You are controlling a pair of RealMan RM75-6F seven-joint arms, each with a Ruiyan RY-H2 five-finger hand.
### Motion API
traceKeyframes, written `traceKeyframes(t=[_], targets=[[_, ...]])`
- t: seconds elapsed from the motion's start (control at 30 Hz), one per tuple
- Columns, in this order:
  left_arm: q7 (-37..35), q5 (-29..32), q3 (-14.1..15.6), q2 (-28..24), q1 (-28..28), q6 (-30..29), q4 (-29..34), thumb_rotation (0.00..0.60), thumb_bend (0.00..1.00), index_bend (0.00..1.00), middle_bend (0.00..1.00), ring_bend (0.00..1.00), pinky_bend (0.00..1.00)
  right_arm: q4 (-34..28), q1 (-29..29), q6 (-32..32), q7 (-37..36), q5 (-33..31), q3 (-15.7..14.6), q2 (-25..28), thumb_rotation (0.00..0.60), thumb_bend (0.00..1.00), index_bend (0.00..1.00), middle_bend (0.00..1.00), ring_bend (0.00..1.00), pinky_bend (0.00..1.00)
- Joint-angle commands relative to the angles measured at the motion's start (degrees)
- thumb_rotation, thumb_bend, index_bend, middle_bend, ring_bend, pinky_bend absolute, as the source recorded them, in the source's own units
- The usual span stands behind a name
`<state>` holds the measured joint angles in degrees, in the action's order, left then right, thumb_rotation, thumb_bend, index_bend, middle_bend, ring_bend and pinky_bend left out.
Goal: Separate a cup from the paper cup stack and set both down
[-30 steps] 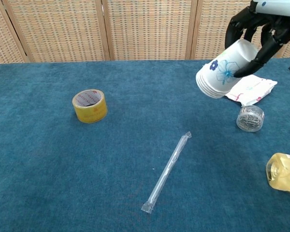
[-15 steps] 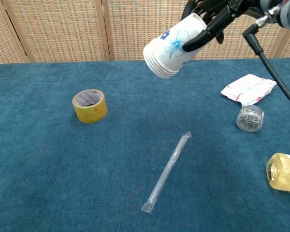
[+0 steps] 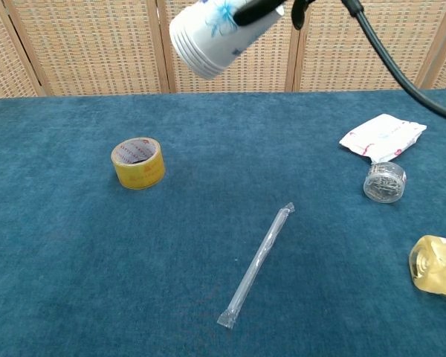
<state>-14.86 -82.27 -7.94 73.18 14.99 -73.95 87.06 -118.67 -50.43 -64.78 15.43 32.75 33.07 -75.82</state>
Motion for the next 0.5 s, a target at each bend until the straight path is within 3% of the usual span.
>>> traceKeyframes(t=[0.03,0.23,0.5], targets=[[-5.7,-1.2,-2.5,3.0,3.1,0.6,-0.4,0.600,0.18,0.00,0.00,0.00,0.00,0.2,-1.2,0.1,-1.5,-1.1,0.9,0.1,0.600,0.20,0.72,0.61,0.48,0.68],[-26.2,-0.5,-6.0,8.5,7.2,2.9,-0.8,0.600,0.18,0.14,0.00,0.00,0.00,1.3,-2.2,-0.2,-1.7,-0.9,-0.7,-0.4,0.600,0.20,0.72,0.60,0.48,0.68],[-40.3,-0.6,-7.9,13.5,12.2,6.5,-3.3,0.600,0.18,0.27,0.00,0.00,0.00,2.1,-2.8,-0.1,-2.6,-0.6,-2.0,-0.7,0.600,0.20,0.72,0.60,0.48,0.68]])
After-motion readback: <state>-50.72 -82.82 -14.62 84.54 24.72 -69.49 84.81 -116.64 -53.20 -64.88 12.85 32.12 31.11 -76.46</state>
